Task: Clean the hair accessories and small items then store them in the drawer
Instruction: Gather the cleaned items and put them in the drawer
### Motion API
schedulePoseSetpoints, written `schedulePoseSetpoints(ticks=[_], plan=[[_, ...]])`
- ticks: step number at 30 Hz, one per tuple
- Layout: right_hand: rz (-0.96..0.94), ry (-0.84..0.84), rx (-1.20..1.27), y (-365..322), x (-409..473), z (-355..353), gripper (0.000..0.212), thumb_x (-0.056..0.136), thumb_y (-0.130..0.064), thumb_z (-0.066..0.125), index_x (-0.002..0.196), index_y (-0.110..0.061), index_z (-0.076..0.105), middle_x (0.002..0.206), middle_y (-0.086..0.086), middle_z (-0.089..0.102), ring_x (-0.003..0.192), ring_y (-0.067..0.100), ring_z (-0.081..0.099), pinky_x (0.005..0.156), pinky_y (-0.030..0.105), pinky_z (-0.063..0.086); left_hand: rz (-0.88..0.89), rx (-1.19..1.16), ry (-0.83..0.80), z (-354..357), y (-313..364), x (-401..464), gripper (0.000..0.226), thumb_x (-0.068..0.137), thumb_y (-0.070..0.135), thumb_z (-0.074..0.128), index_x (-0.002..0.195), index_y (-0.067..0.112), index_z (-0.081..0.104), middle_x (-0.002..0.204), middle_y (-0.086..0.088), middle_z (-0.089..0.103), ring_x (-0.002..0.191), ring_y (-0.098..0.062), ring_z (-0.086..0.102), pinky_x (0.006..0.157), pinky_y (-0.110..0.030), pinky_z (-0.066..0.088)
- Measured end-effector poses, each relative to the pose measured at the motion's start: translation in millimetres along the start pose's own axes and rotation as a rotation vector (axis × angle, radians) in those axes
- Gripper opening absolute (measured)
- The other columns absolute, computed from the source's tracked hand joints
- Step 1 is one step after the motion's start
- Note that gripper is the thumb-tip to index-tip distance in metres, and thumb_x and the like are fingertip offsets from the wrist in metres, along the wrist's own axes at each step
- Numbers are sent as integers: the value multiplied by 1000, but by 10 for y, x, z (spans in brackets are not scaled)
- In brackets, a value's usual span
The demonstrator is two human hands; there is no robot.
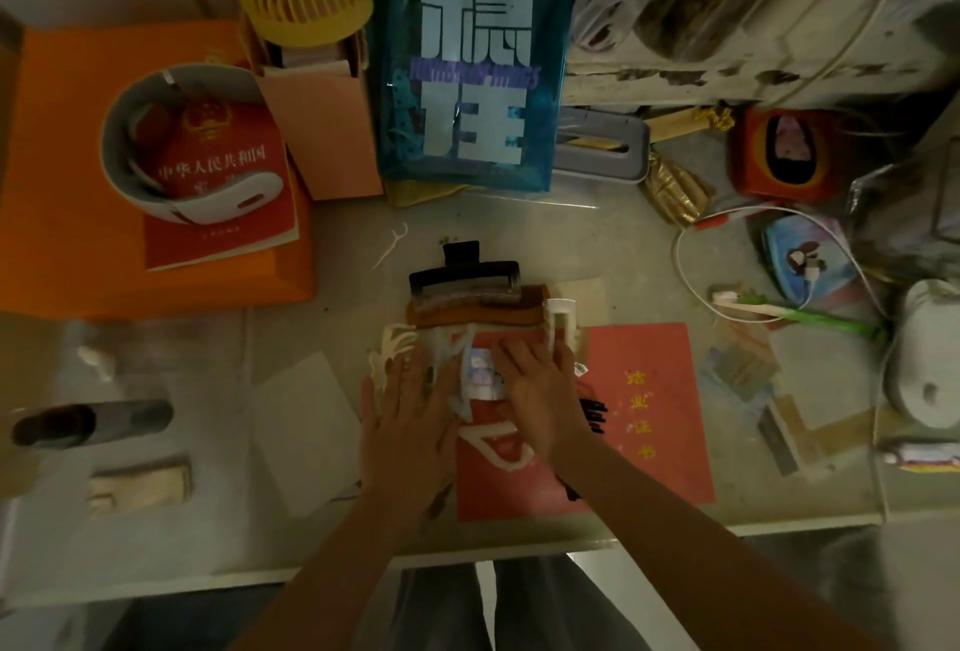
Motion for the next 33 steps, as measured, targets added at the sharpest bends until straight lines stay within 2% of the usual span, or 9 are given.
schedulePoseSetpoints(ticks=[2,8,11,14,21,24,28,31,33], plan=[[-1,20,7,18,22,9,65,40,-20,89,102,-13,72,98,3,67,91,27,65,95,46,34,2,4,-10,30,-9,2,79,88,69,20,144,17,37,150,-19,32,140,-35,21,114,-54,3],[24,0,150,93,-33,-97,68,40,-17,89,104,-10,66,98,7,62,92,29,63,96,45,37,30,-22,41,-40,26,-32,90,77,74,35,146,16,34,153,-18,26,142,-34,15,112,-58,10],[22,-31,304,120,-117,-202,68,47,-15,90,109,-8,61,105,11,60,91,32,60,80,45,54,80,-80,120,-162,74,-3,80,82,69,39,142,17,38,150,-15,31,140,-33,23,115,-57,13],[-1,-33,409,111,-225,-354,68,57,-12,87,118,-5,59,117,15,56,102,34,56,80,43,54,109,-154,157,-291,106,33,79,85,71,36,141,16,37,147,-13,38,138,-33,31,118,-47,4],[-156,42,377,-143,-406,-648,70,46,-18,83,110,-8,57,100,15,58,85,31,62,71,32,50,173,-211,290,-597,232,-134,60,95,59,25,133,14,41,136,-10,49,127,-29,37,113,-41,11],[-206,12,389,-311,-470,-625,72,50,-21,80,115,-15,51,105,9,54,90,27,59,74,32,51,114,-175,307,-551,133,-388,61,83,56,44,131,18,42,138,-7,46,128,-28,35,112,-39,9],[-321,-20,357,-738,-550,-526,62,62,-35,64,120,-18,50,108,5,54,95,23,57,79,31,51,-73,-181,312,-487,-154,-845,61,78,60,42,127,23,46,135,-6,49,125,-28,36,110,-42,17],[-412,-71,383,-1134,-647,-385,68,60,-33,77,119,-19,46,108,8,59,93,28,61,78,39,56,-187,-172,276,-371,-405,-1272,57,80,57,40,128,26,44,135,-11,54,129,-28,32,106,-51,32],[-467,-105,375,-1421,-735,-330,65,60,-33,79,116,-19,49,105,7,60,89,27,62,78,36,54,-267,-178,241,-341,-565,-1573,60,76,56,43,129,27,45,136,-10,52,130,-27,31,106,-50,31]])
Point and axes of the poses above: each hand's wrist, its own x-axis towards the middle knuckle, its own z-axis out of the palm, y = z × x, the point moved 6 cm from there along x, towards the middle knuckle
